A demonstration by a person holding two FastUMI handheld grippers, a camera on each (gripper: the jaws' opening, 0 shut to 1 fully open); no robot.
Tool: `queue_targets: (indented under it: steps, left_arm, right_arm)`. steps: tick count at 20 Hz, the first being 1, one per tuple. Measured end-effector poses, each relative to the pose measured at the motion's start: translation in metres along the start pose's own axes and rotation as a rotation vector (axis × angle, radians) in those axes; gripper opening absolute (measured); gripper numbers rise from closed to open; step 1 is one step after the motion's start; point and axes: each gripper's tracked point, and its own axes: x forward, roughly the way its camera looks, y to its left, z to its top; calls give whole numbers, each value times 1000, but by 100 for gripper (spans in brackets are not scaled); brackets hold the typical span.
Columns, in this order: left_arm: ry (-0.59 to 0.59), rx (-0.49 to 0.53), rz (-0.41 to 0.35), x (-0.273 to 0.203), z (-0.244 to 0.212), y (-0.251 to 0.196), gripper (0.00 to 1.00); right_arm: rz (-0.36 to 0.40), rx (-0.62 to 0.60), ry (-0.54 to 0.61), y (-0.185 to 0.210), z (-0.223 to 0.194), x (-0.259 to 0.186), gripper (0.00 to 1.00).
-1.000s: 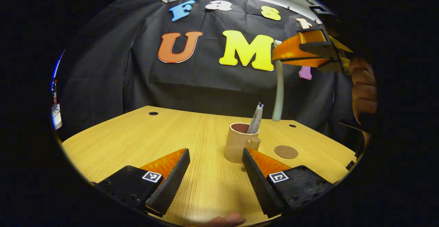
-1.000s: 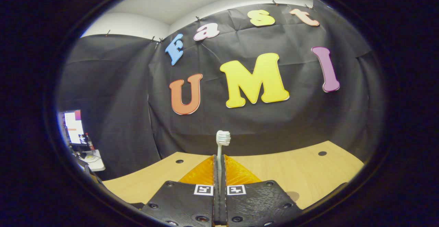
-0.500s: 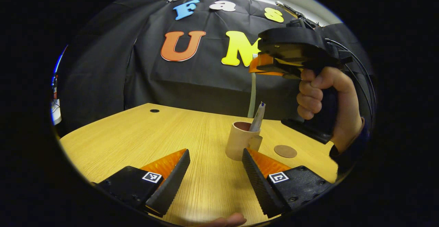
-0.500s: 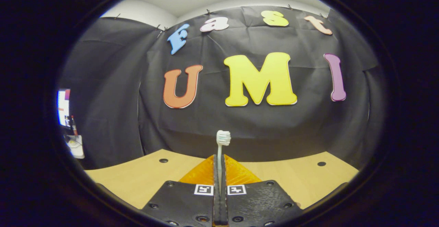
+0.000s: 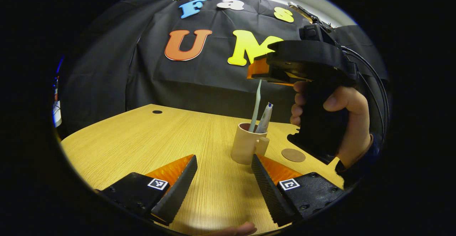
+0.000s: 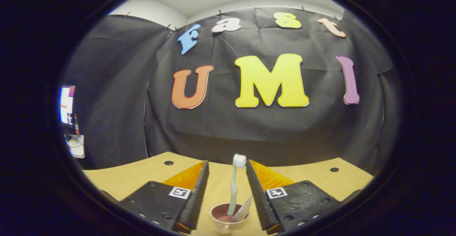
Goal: Put the toothbrush and toothpaste on the desktop into the cup, then pick up the cup and place it on the coaster on the desktop.
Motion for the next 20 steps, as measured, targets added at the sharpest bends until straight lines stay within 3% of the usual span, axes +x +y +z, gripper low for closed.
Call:
queue_targets:
  steps: [1,2,4,11,16,20]
  left_arm:
    - [1,5,8,0,-1,2,97]
    - [2,3,10,1,-1,2,97]
    - [18,-10,7,3,-3,0,97]
    - [36,-19,-30,17,15,-22,97]
    - [54,52,-43,31,50,-37,97]
    - [141,73,-34,42,64,-47,97]
  right_arm:
    - [-7,-7,-7,-1,0,-4,82]
    - [6,-16,-12,2,-1,-5,84]
    - [12,-37,-9,0,2,-16,98]
    - [38,-20,-30,-30,30,-65,94]
    - [14,4,-72,-81,46,-116,96]
    - [-29,-15,-100,-128,46,-153,94]
